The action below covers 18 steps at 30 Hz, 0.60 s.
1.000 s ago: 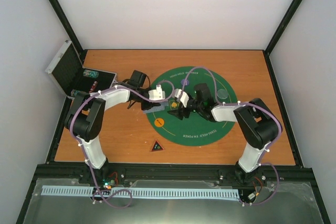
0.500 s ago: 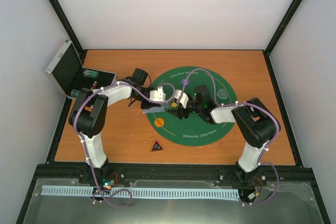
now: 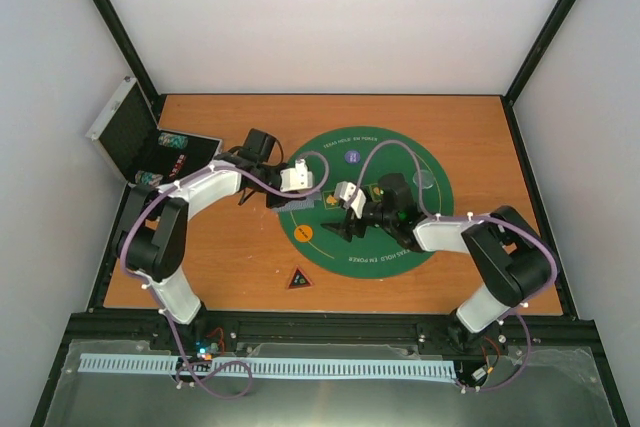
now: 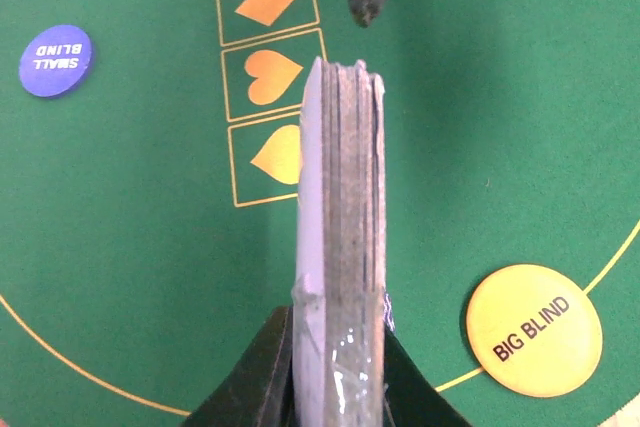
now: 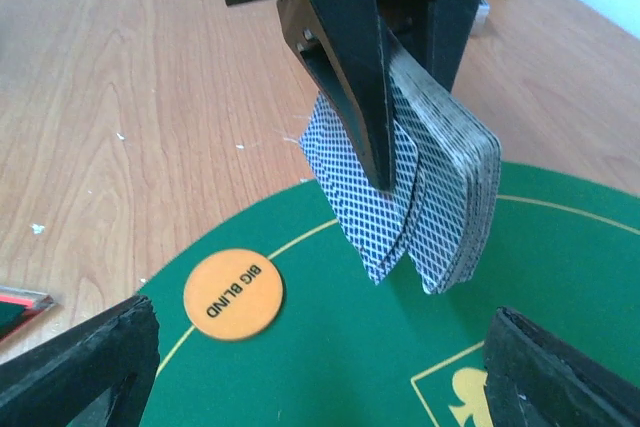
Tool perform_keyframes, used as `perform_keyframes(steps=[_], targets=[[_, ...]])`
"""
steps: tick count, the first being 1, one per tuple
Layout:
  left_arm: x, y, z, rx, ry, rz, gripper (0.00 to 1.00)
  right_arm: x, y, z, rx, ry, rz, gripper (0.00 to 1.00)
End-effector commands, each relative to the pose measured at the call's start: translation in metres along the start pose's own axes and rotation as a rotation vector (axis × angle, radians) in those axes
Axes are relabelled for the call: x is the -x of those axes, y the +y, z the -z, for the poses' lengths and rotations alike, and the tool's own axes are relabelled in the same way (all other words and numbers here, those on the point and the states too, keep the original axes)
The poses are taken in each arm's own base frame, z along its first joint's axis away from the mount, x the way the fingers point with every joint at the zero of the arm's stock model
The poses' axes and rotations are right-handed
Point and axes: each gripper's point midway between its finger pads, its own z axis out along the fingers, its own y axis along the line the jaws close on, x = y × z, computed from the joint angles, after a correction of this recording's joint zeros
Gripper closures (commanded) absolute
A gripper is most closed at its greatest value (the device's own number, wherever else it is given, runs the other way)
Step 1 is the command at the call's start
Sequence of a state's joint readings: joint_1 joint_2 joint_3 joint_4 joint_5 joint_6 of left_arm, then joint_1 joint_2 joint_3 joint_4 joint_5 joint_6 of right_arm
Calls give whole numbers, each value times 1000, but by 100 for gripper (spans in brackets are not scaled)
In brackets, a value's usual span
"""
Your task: Distribute texas hold em gaming equipment
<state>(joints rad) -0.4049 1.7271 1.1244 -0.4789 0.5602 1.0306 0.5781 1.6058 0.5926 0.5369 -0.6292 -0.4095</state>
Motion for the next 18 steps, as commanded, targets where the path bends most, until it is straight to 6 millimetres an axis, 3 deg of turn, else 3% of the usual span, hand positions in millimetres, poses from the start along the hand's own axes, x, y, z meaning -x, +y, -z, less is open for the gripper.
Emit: perform_keyframes(steps=[1,6,10,18], targets=[[13,2,9,32,-37,5,99,16,8,4,34,-62,69,13],[6,-12,2,-9,-52,17,99,14,12,8,46,-39,90,15],[8,-22,0,-20,-81,-5,99,15,10,-5,75,-24,47,34],[8,-26,-2,-50,-90,-69,99,18,-3,-22,55,-84,1,30]])
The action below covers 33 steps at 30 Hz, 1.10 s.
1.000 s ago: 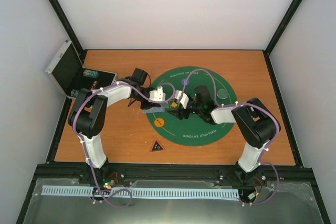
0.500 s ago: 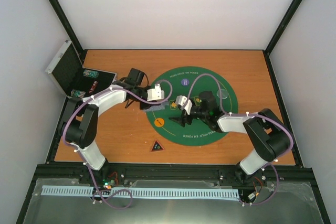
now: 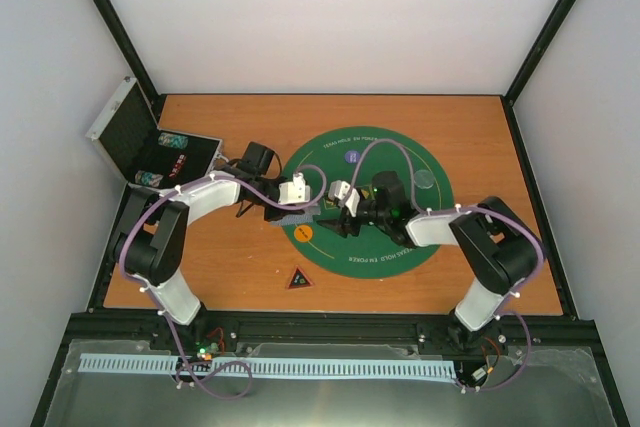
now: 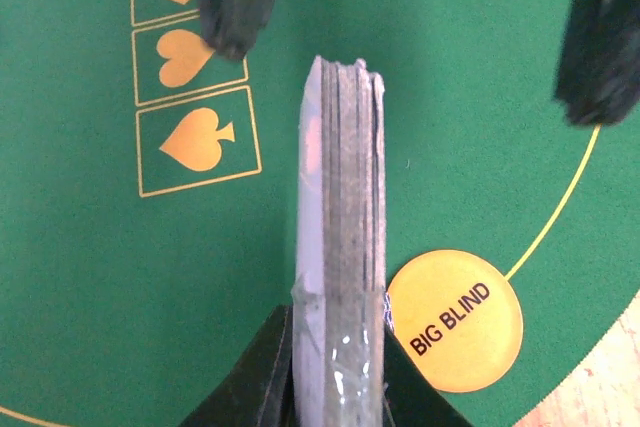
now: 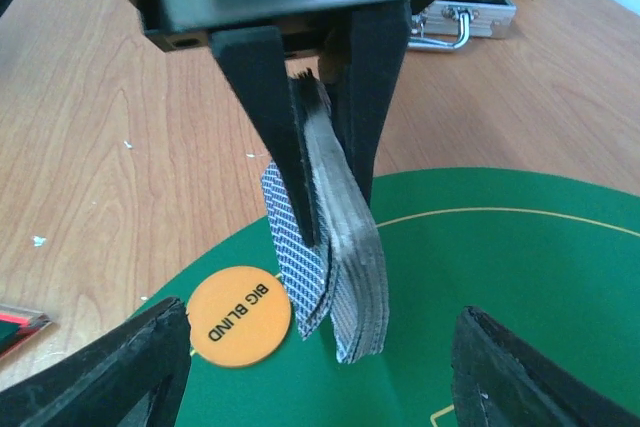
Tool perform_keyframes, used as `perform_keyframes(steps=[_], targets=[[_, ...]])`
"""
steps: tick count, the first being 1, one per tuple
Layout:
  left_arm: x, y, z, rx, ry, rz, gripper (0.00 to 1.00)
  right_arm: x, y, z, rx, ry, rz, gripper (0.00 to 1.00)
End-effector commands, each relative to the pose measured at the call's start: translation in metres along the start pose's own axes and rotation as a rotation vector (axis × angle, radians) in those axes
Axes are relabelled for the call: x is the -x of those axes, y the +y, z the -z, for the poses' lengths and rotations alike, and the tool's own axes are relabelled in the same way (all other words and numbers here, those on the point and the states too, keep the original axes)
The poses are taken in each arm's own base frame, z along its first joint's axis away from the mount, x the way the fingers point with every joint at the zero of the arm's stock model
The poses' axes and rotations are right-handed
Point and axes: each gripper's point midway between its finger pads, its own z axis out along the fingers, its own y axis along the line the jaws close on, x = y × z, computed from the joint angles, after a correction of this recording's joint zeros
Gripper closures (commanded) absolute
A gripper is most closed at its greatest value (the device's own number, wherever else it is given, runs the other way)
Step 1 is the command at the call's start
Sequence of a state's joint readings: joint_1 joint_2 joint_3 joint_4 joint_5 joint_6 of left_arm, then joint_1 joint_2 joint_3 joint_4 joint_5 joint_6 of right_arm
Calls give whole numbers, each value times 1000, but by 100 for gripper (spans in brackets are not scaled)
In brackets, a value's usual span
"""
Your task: Distribute texas hold em gaming equipment
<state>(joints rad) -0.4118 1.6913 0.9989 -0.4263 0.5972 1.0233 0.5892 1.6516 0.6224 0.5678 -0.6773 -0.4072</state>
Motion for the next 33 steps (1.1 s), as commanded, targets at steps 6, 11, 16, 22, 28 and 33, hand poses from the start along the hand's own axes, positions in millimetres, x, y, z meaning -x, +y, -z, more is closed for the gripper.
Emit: perform_keyframes(steps=[6,11,16,22,28,33], targets=[[25,9,2,-47,-75,-132,99,4,-8,-25,41,-90,-61,36],[28,18,-4,-68,-83,-126,99,-12,-17,-39,47,-30,-74,52],[31,22,-5,-74,-82,-129,99,-13,-14,-40,58,-74,-56,64],[26,18,-7,-94,-68,-101,99,-14,-17,-42,90,-101,-69,92],[34,19,-7,-103,-104,-47,85,-21,-20,-42,63,-79,-70,97],[22,20,-10,-96,-76,-32,63,-28,-21,-38,30,-82,-67,97]])
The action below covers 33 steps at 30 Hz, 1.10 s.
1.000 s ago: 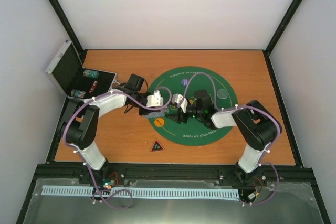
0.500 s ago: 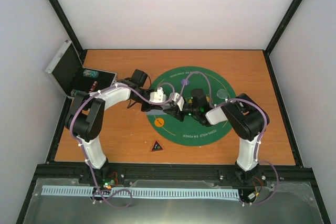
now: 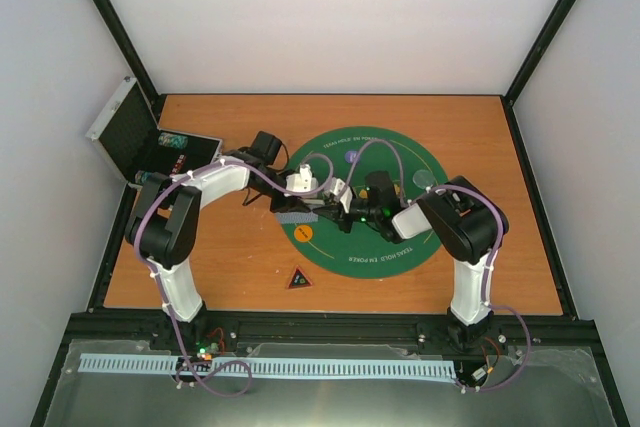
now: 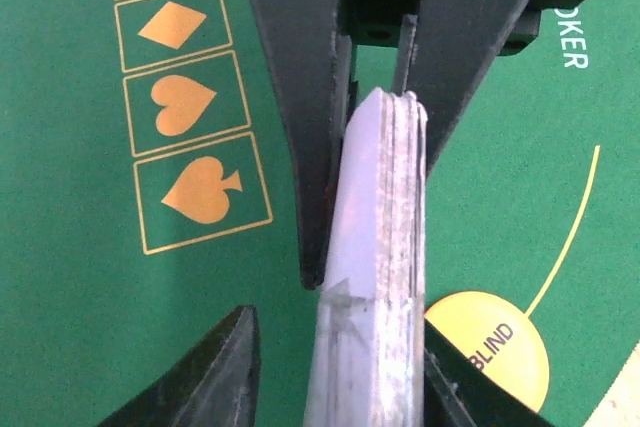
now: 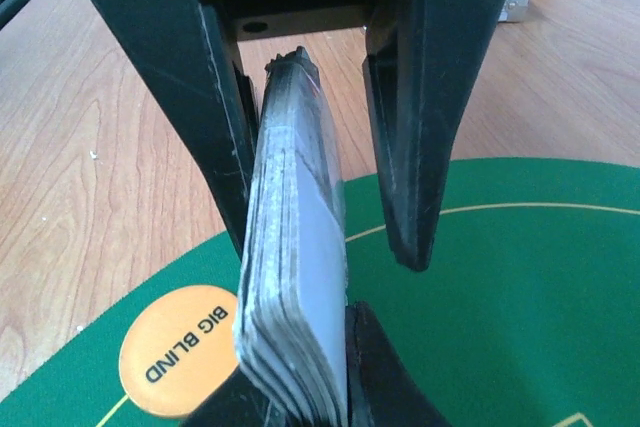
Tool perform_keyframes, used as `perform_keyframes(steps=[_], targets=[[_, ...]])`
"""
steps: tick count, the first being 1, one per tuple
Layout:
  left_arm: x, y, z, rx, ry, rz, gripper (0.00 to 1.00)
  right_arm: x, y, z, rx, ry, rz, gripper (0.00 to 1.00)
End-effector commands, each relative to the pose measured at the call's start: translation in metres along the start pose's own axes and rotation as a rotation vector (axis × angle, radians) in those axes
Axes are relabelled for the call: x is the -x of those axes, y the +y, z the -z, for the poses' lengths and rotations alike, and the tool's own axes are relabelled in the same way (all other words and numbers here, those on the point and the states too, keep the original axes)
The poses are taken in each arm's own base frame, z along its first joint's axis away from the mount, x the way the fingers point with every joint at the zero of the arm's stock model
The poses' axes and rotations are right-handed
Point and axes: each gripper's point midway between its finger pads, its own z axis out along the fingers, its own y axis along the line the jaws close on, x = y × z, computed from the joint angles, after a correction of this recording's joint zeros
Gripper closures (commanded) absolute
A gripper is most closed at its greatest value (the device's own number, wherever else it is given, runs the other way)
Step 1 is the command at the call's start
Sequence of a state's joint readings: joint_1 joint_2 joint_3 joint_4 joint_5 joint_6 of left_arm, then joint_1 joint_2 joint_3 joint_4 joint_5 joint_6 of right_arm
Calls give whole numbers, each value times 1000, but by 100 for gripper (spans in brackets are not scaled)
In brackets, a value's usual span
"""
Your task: Distribute texas hold em gaming equipment
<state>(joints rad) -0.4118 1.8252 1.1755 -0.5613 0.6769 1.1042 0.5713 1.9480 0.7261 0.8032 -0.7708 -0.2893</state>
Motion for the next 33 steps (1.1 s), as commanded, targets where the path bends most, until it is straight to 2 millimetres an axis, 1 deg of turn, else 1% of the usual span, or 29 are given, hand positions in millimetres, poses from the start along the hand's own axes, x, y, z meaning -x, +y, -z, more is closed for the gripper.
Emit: perform_keyframes(steps=[1,4,7,9,12,16,18,21,23,24,26,29,30,31,33], targets=[[4,9,1,14,-35,-1,60,-4,-5,1,-34,-17,31,97],[-8,19,10,43,-34,30,49,-5,-10,1,-42,-14,36,97],[-21,27,22,76,-23,48,43,-6,-10,1,-28,-8,33,97],[-33,27,27,79,-1,55,39,-7,-9,2,-29,-3,35,97],[-51,17,30,61,32,85,38,-8,-8,2,-27,3,43,97],[-61,-5,26,15,40,85,37,-11,-7,0,-13,10,40,97],[-65,-8,26,21,51,90,37,-11,-7,-1,-8,13,37,97],[-69,-7,27,41,57,95,39,-10,-6,-1,-3,10,40,97],[-74,-7,25,42,68,97,43,-9,-6,-1,-1,9,40,97],[-76,-6,24,46,76,97,48,-9,-6,-1,2,10,38,97],[-79,-5,22,51,84,97,61,-10,-6,-2,4,11,36,97],[-72,-6,23,48,46,92,89,-11,-5,-6,7,15,31,97],[-69,-7,23,49,32,86,97,-13,-4,-9,13,21,30,97],[-66,-7,24,55,17,77,99,-15,-3,-11,16,29,28,97],[-59,-6,26,78,-12,52,99,-18,-3,-16,18,45,28,95]])
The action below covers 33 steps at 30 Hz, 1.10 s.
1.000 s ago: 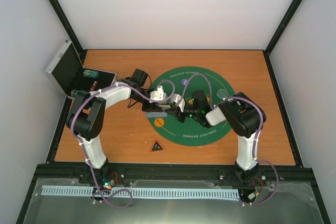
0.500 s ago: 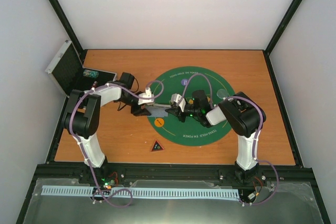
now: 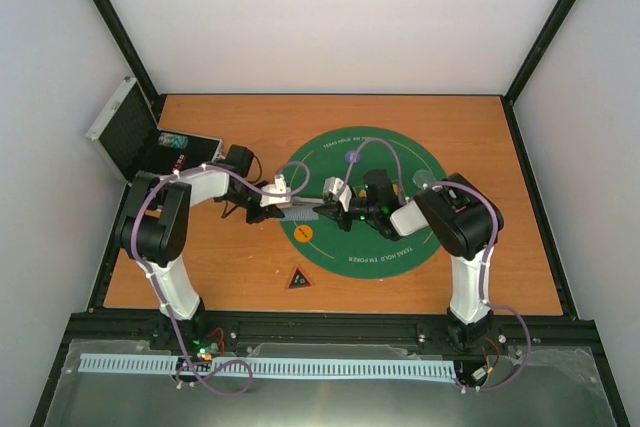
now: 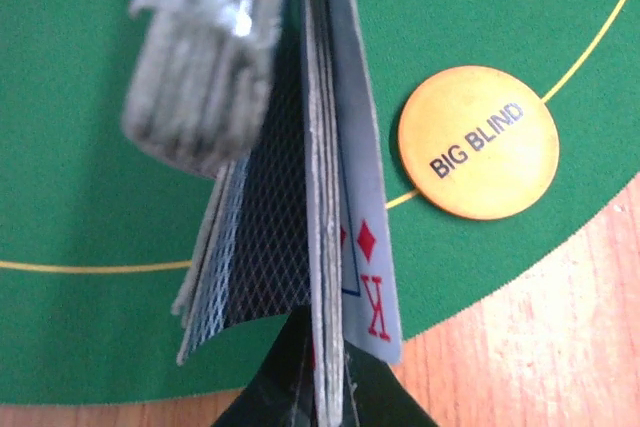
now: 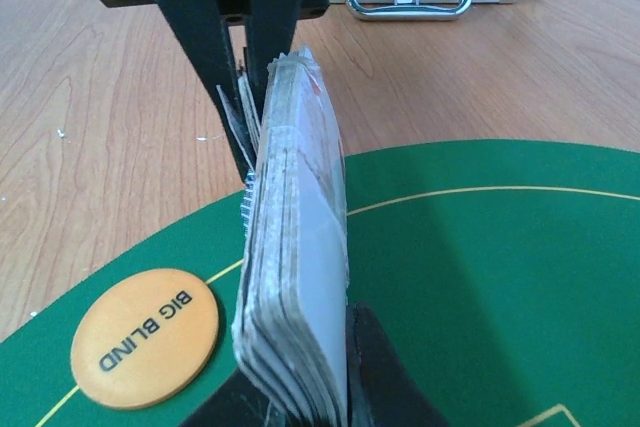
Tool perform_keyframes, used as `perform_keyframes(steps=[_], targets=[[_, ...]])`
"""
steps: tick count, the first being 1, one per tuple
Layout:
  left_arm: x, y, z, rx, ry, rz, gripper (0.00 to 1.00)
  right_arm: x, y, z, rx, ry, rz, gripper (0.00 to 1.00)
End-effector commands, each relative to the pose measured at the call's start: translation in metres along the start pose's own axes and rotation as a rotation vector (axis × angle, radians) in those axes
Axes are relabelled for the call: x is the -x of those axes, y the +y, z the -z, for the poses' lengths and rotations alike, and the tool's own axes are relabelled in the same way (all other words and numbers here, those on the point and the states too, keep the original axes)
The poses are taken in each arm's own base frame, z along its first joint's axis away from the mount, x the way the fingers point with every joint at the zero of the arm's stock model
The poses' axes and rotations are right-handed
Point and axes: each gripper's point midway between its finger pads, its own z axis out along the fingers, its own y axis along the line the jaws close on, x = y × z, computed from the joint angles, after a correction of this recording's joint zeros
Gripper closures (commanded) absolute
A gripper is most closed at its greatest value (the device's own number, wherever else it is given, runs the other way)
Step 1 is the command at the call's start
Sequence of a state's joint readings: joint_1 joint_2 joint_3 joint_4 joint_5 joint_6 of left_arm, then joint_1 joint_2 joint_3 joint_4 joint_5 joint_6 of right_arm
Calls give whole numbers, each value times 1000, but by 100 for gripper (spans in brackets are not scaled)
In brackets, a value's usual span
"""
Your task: Distribute texas hold em gaming equipment
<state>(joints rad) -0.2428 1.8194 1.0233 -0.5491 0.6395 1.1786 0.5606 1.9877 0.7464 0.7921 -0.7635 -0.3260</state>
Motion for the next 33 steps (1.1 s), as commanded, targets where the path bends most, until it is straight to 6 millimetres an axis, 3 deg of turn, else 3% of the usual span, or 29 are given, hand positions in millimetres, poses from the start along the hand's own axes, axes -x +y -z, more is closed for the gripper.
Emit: perform_keyframes(steps=[1,8,15,21,23,28,33], targets=[[26,5,12,61,-112,-92,99,-6,6,-16,30,31,15,94],[39,13,17,118,-166,-130,99,-6,9,-23,44,42,-3,77],[40,6,6,100,-159,-159,100,-10,9,-30,39,93,-17,78],[20,-1,-3,87,-82,-176,97,-16,12,-27,37,128,-9,82],[19,-2,-4,80,-68,-167,92,-16,14,-28,44,130,10,85],[32,5,9,107,-77,-142,51,-10,14,-30,40,115,40,92],[35,14,24,100,-78,-95,33,-1,13,-27,35,105,78,95]])
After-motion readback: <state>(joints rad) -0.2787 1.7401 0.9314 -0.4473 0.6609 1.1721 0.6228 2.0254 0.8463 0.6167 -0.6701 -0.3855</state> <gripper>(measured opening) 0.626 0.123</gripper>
